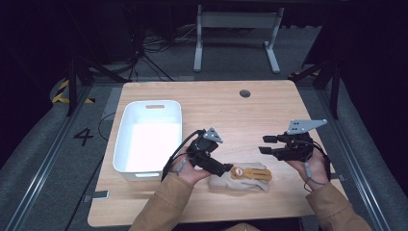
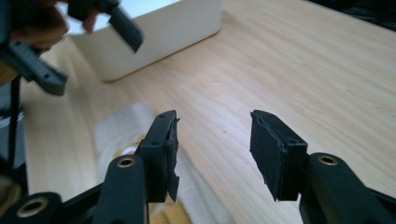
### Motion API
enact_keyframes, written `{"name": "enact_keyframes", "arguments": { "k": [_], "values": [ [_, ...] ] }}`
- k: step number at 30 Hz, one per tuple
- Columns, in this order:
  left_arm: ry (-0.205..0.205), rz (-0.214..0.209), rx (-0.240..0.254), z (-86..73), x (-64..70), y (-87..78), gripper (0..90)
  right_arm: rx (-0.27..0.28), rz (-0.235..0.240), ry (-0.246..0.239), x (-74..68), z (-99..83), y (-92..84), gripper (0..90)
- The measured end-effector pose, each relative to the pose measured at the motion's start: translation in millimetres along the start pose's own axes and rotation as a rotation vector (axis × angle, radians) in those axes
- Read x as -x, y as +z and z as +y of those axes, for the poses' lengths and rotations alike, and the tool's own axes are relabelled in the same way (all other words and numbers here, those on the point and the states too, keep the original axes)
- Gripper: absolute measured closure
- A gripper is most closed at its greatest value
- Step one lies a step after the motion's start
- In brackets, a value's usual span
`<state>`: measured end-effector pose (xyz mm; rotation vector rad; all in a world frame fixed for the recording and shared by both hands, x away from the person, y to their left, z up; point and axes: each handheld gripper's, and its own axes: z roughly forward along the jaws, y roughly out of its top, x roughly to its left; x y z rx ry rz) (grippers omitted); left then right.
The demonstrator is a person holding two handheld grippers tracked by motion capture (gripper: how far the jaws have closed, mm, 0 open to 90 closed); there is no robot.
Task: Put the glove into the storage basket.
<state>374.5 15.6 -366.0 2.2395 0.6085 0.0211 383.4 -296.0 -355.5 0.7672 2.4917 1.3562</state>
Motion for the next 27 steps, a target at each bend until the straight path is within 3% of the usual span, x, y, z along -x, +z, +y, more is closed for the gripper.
{"name": "enact_keyframes", "arguments": {
  "k": [3,6,8,13,21,24,27],
  "values": [
    [0.003,0.003,-0.003,-0.2,0.6,1.3,11.7,0.048,-0.069,0.051,8.0,-2.1,-11.0,50.0],
    [-0.003,0.007,-0.001,-0.8,-0.7,2.6,11.7,0.104,-0.187,0.083,16.8,-7.2,-22.8,43.8],
    [-0.003,0.009,-0.002,-1.1,-1.3,3.0,11.7,0.123,-0.231,0.108,22.6,-10.7,-27.7,40.7],
    [0.004,0.007,-0.006,-2.6,-0.6,5.0,12.0,0.117,-0.24,0.172,36.5,-17.6,-31.3,35.9],
    [0.013,0.014,-0.018,-7.3,-1.4,19.8,8.6,0.113,-0.311,0.172,42.1,-24.1,-29.6,21.3],
    [0.028,0.012,0.009,-10.8,-0.7,24.8,6.8,0.123,-0.327,0.173,44.1,-25.7,-30.7,17.9],
    [0.057,-0.019,0.08,-16.7,1.0,30.7,1.5,0.133,-0.324,0.176,46.7,-28.1,-31.7,17.0]
  ]
}}
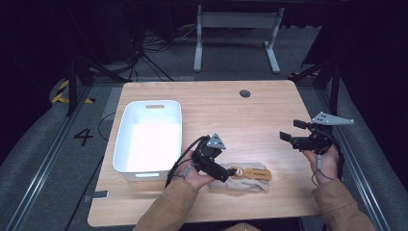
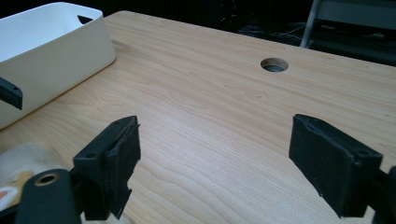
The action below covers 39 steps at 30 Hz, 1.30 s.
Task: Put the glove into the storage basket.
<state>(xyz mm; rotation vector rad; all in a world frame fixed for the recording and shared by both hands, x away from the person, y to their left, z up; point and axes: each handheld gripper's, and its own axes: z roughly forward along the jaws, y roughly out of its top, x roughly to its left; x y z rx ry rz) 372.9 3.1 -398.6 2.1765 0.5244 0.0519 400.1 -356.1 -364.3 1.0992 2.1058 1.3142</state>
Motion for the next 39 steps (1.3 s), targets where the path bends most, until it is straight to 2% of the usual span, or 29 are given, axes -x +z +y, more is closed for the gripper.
{"name": "enact_keyframes", "arguments": {
  "k": [2,5,9,12,14,20,24,29,33,39],
  "values": [
    [0.025,-0.017,-0.007,-1.6,1.0,4.2,0.0,-0.002,-0.002,0.001,0.9,-0.7,0.5,16.8],
    [0.024,-0.036,0.006,-4.9,1.7,6.6,0.0,-0.011,0.002,-0.002,0.7,-0.9,1.1,16.7],
    [0.032,-0.053,-0.005,-13.7,-0.3,13.0,0.0,-0.01,0.009,-0.002,0.1,-0.6,1.5,16.5],
    [0.028,-0.034,-0.014,-18.2,-2.1,19.9,0.0,-0.012,0.028,0.006,0.1,-0.5,2.2,15.8],
    [0.033,-0.027,-0.035,-20.1,-2.0,24.6,0.0,-0.011,0.039,0.011,0.5,-0.6,2.4,15.6],
    [0.054,-0.074,-0.071,-25.8,-4.5,33.5,0.0,-0.012,0.052,0.019,0.4,-0.7,2.7,15.6],
    [0.065,-0.08,-0.088,-27.7,-3.3,37.0,0.0,-0.014,0.055,0.021,0.6,-0.9,3.1,15.5],
    [0.093,-0.076,-0.121,-29.7,-1.5,44.7,0.0,-0.019,0.057,0.022,1.0,-1.2,3.9,15.5],
    [0.112,-0.054,-0.163,-31.1,0.8,50.7,0.0,-0.022,0.063,0.029,1.5,-1.5,4.2,15.5],
    [0.137,-0.052,-0.201,-32.3,3.8,56.4,0.0,-0.025,0.065,0.035,2.1,-1.8,4.3,15.5]
  ]
}}
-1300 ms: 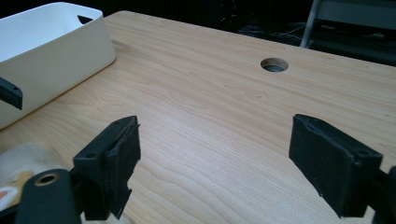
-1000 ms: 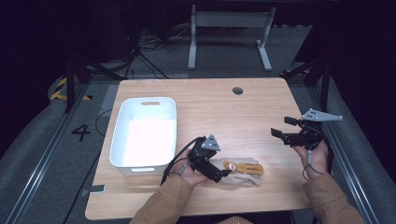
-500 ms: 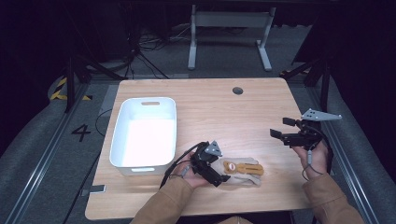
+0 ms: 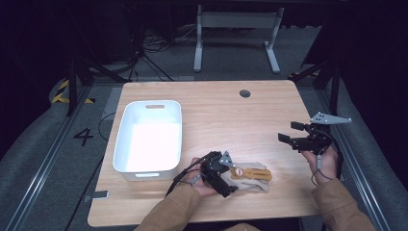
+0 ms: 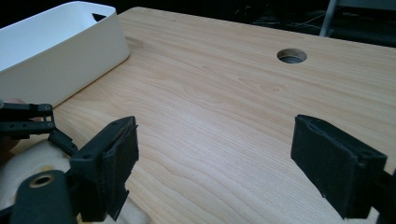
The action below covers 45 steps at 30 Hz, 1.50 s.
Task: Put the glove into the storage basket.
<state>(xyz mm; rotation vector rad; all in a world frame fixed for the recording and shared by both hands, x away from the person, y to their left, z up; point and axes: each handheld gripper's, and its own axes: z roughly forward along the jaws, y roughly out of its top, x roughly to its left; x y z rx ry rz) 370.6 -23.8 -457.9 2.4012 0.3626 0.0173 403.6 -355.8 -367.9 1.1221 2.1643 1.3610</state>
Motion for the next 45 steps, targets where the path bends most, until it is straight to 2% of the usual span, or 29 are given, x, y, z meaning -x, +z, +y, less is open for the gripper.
{"name": "enact_keyframes", "arguments": {
  "k": [4,9,13,14,20,24,26,28,31,33,36,39,45],
  "values": [
    [0.022,0.017,-0.02,1.3,1.0,3.2,0.0,0.0,0.002,0.004,0.3,-0.1,0.6,15.5],
    [0.026,0.026,-0.036,1.2,0.7,7.0,0.0,0.001,0.003,0.007,1.8,-0.5,-0.2,15.6],
    [0.021,0.05,-0.063,1.6,1.2,11.0,0.0,-0.007,0.003,0.011,1.4,-0.8,1.5,15.8],
    [0.029,0.066,-0.064,2.2,1.5,12.6,0.0,-0.007,0.005,0.012,2.0,-1.0,1.7,15.8],
    [0.027,0.073,-0.09,4.7,3.0,12.7,0.3,-0.01,0.004,0.026,3.7,-2.2,1.5,16.1],
    [0.039,0.07,-0.111,7.9,5.1,10.7,5.0,-0.019,0.004,0.024,4.0,-2.6,2.3,16.6],
    [0.03,0.069,-0.118,9.2,6.3,6.5,13.4,-0.013,0.026,0.038,5.2,-2.6,2.2,17.3],
    [0.017,0.077,-0.121,9.4,6.7,3.4,25.1,0.001,0.052,0.065,7.3,-2.4,0.4,17.9],
    [0.013,0.087,-0.124,10.4,7.2,-0.4,44.6,0.017,0.064,0.087,10.5,-2.5,-2.1,18.7],
    [-0.004,0.095,-0.131,11.4,8.1,-1.3,52.7,0.02,0.07,0.09,12.7,-3.0,-2.7,19.6],
    [-0.006,0.109,-0.151,13.5,11.5,-2.0,63.8,0.029,0.097,0.125,15.8,-3.9,-3.3,20.1],
    [-0.002,0.108,-0.155,15.3,12.1,-1.4,69.1,0.032,0.091,0.125,16.4,-4.2,-5.7,20.8],
    [0.002,0.104,-0.15,17.4,12.2,-3.0,70.7,0.025,0.051,0.089,15.1,-4.3,-10.7,22.3]
  ]
}}
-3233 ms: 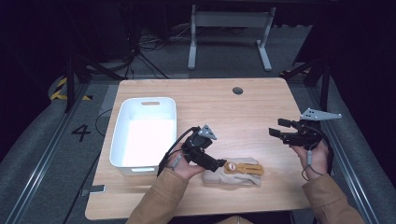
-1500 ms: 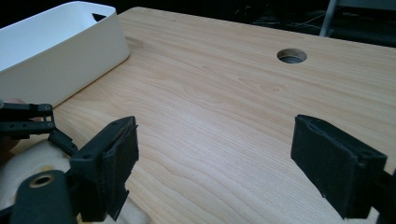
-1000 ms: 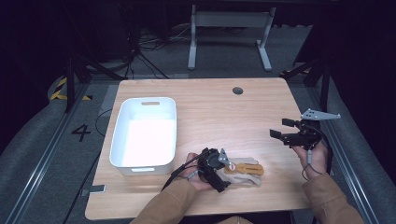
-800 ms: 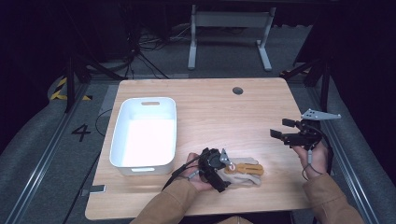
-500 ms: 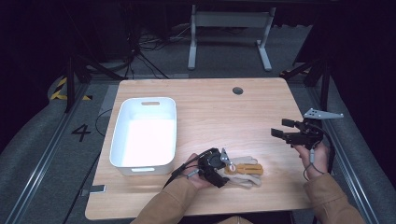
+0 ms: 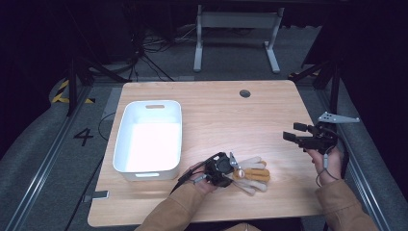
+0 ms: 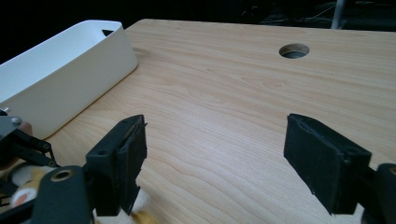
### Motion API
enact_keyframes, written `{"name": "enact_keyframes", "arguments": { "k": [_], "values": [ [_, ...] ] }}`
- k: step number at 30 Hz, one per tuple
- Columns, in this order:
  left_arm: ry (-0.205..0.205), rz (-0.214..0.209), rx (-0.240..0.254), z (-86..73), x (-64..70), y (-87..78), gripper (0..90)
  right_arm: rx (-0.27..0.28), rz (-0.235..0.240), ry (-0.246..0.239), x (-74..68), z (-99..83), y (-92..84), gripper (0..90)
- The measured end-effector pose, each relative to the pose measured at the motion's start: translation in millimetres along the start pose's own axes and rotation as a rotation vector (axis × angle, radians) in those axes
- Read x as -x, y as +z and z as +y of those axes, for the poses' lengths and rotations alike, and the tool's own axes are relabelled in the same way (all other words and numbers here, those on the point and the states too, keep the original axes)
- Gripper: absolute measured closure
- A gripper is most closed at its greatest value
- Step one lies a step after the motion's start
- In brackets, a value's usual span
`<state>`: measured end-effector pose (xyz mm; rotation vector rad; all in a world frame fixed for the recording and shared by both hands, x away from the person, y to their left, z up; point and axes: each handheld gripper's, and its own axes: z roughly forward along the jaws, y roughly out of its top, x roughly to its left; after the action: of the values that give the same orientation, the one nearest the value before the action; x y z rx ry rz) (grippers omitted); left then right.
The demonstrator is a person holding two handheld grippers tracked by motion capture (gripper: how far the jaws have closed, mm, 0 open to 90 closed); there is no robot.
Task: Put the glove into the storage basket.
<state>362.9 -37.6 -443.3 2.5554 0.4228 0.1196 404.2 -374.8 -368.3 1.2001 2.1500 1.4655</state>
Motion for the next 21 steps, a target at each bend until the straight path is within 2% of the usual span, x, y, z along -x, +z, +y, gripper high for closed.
{"name": "enact_keyframes", "arguments": {
  "k": [3,6,12,19,21],
  "values": [
    [-0.003,-0.012,0.007,0.5,-0.6,-0.9,70.6,-0.009,0.016,-0.003,1.5,-0.2,-0.7,26.4],
    [-0.01,-0.015,0.007,0.3,-0.5,-2.8,70.6,-0.033,-0.012,-0.052,-2.1,-0.2,0.5,28.0],
    [-0.017,-0.026,0.03,2.6,-1.5,-9.4,70.5,-0.047,-0.042,-0.083,-7.1,1.0,4.9,29.7],
    [-0.056,-0.03,0.02,10.2,-1.2,-21.4,70.3,-0.065,-0.07,-0.113,-8.2,0.8,6.5,40.4],
    [-0.076,-0.039,0.0,13.9,-1.5,-25.0,70.3,-0.073,-0.077,-0.118,-8.2,0.6,6.5,42.9]
  ]
}}
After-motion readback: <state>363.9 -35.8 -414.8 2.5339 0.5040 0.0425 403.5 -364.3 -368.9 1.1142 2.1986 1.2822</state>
